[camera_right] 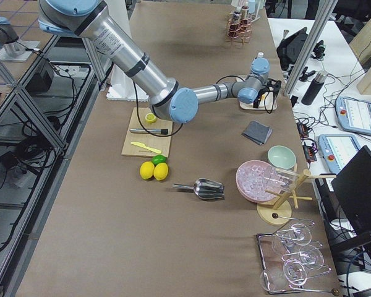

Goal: Place donut on tray

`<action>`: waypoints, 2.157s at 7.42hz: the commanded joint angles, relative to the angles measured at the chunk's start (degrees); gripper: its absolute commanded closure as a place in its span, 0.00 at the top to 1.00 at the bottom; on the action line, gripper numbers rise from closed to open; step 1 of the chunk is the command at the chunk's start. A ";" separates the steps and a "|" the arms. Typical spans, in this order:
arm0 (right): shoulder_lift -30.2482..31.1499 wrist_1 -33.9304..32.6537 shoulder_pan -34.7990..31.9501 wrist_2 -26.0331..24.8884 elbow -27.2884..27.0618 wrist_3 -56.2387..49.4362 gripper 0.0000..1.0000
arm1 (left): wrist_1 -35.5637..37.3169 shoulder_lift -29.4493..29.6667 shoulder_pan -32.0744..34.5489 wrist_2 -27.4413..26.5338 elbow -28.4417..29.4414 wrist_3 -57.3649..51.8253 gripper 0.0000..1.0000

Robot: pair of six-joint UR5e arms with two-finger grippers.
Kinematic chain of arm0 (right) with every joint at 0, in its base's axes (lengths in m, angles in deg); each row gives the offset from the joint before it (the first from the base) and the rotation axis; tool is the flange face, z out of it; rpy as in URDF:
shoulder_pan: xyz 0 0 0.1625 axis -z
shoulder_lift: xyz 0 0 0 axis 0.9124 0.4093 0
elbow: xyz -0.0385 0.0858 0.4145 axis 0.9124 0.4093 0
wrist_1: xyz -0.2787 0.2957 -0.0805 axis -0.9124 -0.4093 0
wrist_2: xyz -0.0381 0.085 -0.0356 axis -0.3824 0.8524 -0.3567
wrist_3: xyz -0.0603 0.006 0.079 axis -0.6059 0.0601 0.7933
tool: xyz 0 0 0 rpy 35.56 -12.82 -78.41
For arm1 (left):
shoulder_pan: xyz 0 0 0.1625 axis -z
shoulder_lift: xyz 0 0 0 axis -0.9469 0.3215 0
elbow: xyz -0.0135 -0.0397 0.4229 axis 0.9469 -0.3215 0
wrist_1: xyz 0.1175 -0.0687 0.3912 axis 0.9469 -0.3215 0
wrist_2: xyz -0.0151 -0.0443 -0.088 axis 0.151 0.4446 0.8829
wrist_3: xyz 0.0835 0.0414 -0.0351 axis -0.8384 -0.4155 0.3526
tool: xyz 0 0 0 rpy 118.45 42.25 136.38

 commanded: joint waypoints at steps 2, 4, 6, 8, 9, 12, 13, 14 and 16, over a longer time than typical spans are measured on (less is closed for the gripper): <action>15.82 -4.54 -11.24 17.51 -20.86 -2.09 1.00 | 0.17 1.43 0.04 -0.09 -0.11 0.00 0.98; 28.63 -5.27 -15.39 20.38 -33.09 -8.81 1.00 | 0.17 1.44 0.13 -0.17 -0.11 0.00 0.98; 41.47 -5.44 -18.65 20.64 -41.29 -20.16 1.00 | 0.17 1.26 0.12 -0.18 -0.11 0.00 0.98; 48.17 -9.02 -19.53 19.94 -45.87 -29.37 1.00 | 0.17 1.26 0.13 -0.18 0.06 -0.08 0.98; 50.12 -12.70 -21.10 19.76 -46.77 -36.83 1.00 | 0.17 1.35 0.13 -0.18 0.15 -0.08 0.98; 50.50 -40.12 -27.68 12.15 -47.04 -72.89 1.00 | 0.17 1.35 0.13 -0.18 -0.02 0.00 0.98; 49.10 -50.34 -31.71 8.98 -46.95 -84.94 1.00 | 0.17 1.26 0.13 -0.18 -0.02 0.00 0.98; 46.91 -59.58 -34.36 8.26 -46.86 -92.11 1.00 | 0.17 1.26 0.13 -0.18 -0.11 0.00 0.98; 45.31 -64.68 -36.15 9.56 -46.34 -93.24 1.00 | 0.17 1.26 0.13 -0.18 -0.02 0.00 0.98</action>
